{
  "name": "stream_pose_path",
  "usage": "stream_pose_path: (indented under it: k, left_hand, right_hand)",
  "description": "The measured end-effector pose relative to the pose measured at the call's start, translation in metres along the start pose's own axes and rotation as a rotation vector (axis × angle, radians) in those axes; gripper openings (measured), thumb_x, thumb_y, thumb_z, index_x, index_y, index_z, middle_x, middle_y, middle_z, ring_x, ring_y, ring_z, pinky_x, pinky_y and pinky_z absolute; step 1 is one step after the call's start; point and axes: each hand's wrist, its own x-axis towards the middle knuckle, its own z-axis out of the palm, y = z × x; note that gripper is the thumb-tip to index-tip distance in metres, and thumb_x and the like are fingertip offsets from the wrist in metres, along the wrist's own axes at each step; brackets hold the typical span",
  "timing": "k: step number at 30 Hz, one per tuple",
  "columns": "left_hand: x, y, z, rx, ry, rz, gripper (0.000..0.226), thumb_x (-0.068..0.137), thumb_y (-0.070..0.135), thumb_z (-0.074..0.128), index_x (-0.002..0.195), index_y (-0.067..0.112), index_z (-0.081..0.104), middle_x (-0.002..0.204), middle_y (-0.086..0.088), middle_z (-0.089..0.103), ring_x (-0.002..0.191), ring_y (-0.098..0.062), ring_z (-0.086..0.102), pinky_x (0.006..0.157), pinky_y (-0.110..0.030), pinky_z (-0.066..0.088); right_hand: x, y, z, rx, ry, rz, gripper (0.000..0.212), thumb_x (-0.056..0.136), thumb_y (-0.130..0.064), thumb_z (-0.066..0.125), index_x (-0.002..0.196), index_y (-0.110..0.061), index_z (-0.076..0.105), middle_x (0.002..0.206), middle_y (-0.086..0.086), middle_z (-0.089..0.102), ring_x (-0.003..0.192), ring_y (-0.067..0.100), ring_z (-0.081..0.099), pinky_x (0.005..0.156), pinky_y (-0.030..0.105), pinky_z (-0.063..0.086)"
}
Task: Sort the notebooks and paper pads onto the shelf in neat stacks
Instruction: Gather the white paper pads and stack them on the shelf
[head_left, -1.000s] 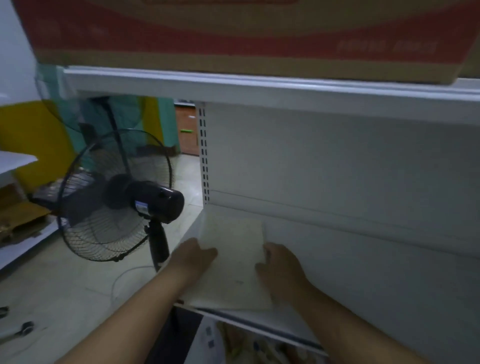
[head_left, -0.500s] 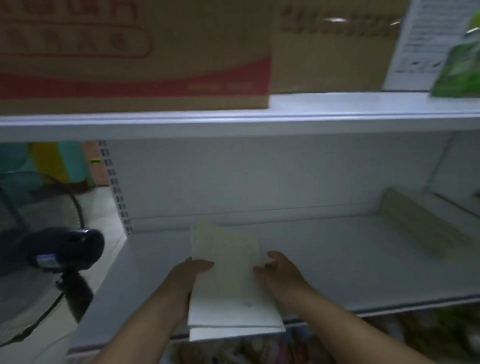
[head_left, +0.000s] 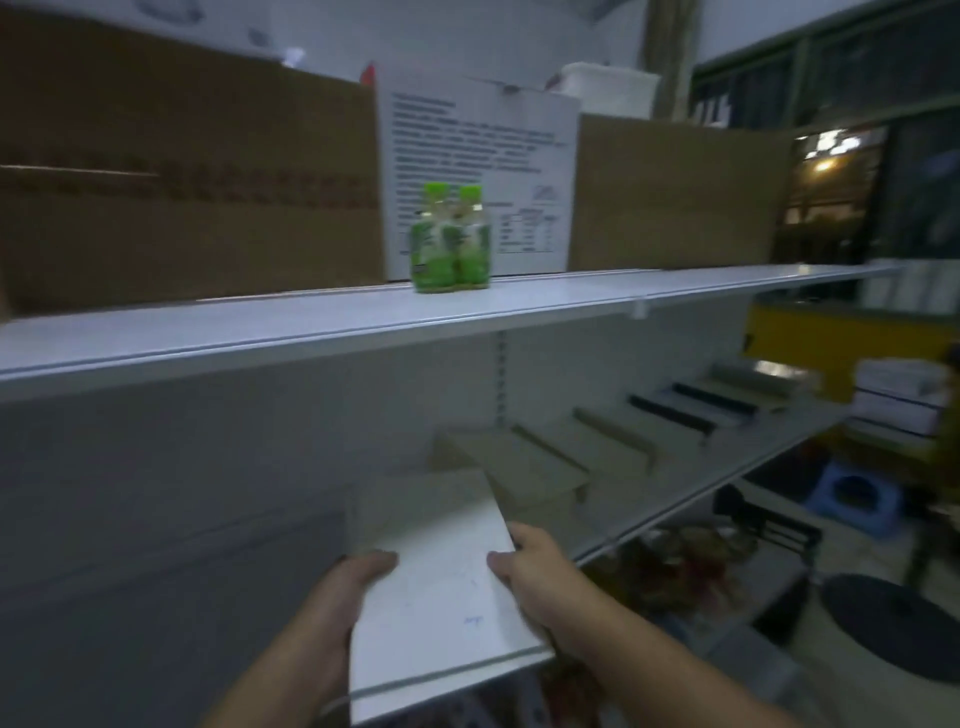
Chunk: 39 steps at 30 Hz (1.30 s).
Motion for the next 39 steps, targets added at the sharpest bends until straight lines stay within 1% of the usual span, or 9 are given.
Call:
stream_pose_path:
  k: [2, 6, 16, 21, 24, 26, 29, 33, 39]
  left_hand:
    - [0.006, -0.008, 0.041, 0.045, -0.032, 0.008, 0.025, 0.090, 0.013, 0.052, 0.105, -0.006, 0.059, 0.093, -0.030, 0.068, 0.078, -0.041, 0.067, 0.070, -0.044, 0.055]
    - [0.024, -0.033, 0.113, 0.124, -0.015, 0.057, 0.016, 0.090, 0.005, 0.056, 0.101, -0.007, 0.058, 0.085, -0.028, 0.069, 0.061, -0.036, 0.068, 0.047, -0.036, 0.055]
    - [0.093, -0.047, 0.216, 0.092, -0.077, -0.006, 0.017, 0.090, 0.002, 0.052, 0.107, 0.002, 0.052, 0.098, -0.028, 0.065, 0.086, -0.042, 0.065, 0.077, -0.052, 0.054]
    - [0.158, -0.036, 0.252, 0.101, -0.085, 0.060, 0.036, 0.088, 0.000, 0.052, 0.123, 0.006, 0.045, 0.102, -0.024, 0.060, 0.081, -0.037, 0.062, 0.055, -0.034, 0.052]
    - [0.185, -0.028, 0.268, 0.061, -0.125, 0.067, 0.026, 0.091, 0.001, 0.051, 0.116, 0.009, 0.053, 0.096, -0.018, 0.062, 0.078, -0.031, 0.061, 0.052, -0.027, 0.049]
    - [0.204, -0.023, 0.274, 0.037, -0.159, 0.059, 0.020, 0.091, 0.006, 0.055, 0.111, 0.010, 0.057, 0.099, -0.017, 0.064, 0.084, -0.031, 0.062, 0.063, -0.031, 0.050]
    - [0.234, -0.019, 0.280, 0.074, -0.104, 0.039, 0.024, 0.082, 0.014, 0.065, 0.105, 0.006, 0.063, 0.101, -0.019, 0.065, 0.094, -0.035, 0.063, 0.082, -0.040, 0.049]
    - [0.257, -0.013, 0.286, 0.099, -0.009, 0.066, 0.008, 0.091, 0.010, 0.055, 0.090, 0.008, 0.062, 0.092, -0.017, 0.063, 0.085, -0.032, 0.062, 0.079, -0.040, 0.048]
    - [0.266, 0.014, 0.290, 0.023, 0.034, 0.069, 0.022, 0.091, 0.017, 0.057, 0.111, 0.010, 0.061, 0.098, -0.009, 0.064, 0.081, -0.026, 0.062, 0.068, -0.029, 0.049]
  right_hand:
    - [-0.001, 0.007, -0.042, 0.037, 0.055, 0.011, 0.023, 0.093, 0.006, 0.043, 0.106, -0.006, 0.057, 0.089, 0.008, 0.066, 0.071, 0.017, 0.063, 0.055, 0.023, 0.051]
    - [-0.001, 0.022, -0.118, 0.028, 0.145, 0.054, 0.024, 0.091, 0.004, 0.044, 0.105, -0.006, 0.061, 0.087, 0.006, 0.068, 0.077, 0.021, 0.065, 0.062, 0.026, 0.051]
    - [0.043, 0.028, -0.229, -0.060, 0.185, 0.127, 0.022, 0.093, 0.004, 0.043, 0.104, -0.005, 0.060, 0.088, 0.008, 0.065, 0.076, 0.020, 0.061, 0.059, 0.025, 0.047]
    - [0.091, 0.017, -0.268, -0.158, 0.183, 0.200, 0.022, 0.089, -0.002, 0.043, 0.099, -0.010, 0.062, 0.096, 0.021, 0.067, 0.088, 0.038, 0.065, 0.074, 0.045, 0.053]
    - [0.123, 0.008, -0.290, -0.218, 0.205, 0.198, 0.025, 0.090, -0.002, 0.045, 0.110, -0.006, 0.061, 0.089, 0.021, 0.062, 0.063, 0.028, 0.053, 0.058, 0.035, 0.039]
    - [0.147, 0.005, -0.300, -0.215, 0.229, 0.191, 0.042, 0.092, -0.001, 0.046, 0.133, -0.009, 0.049, 0.110, 0.025, 0.061, 0.056, 0.025, 0.047, 0.051, 0.027, 0.035]
    - [0.187, 0.004, -0.312, -0.159, 0.247, 0.141, 0.049, 0.090, 0.011, 0.045, 0.138, 0.005, 0.040, 0.127, 0.018, 0.054, 0.098, 0.028, 0.056, 0.075, 0.022, 0.045]
    - [0.226, 0.003, -0.313, -0.204, 0.241, 0.177, 0.041, 0.092, 0.007, 0.045, 0.132, 0.001, 0.047, 0.107, 0.009, 0.054, 0.085, 0.019, 0.055, 0.063, 0.017, 0.048]
    - [0.292, 0.004, -0.308, -0.326, 0.110, 0.088, 0.043, 0.092, -0.003, 0.051, 0.134, -0.006, 0.048, 0.125, 0.012, 0.055, 0.090, 0.023, 0.059, 0.072, 0.027, 0.047]
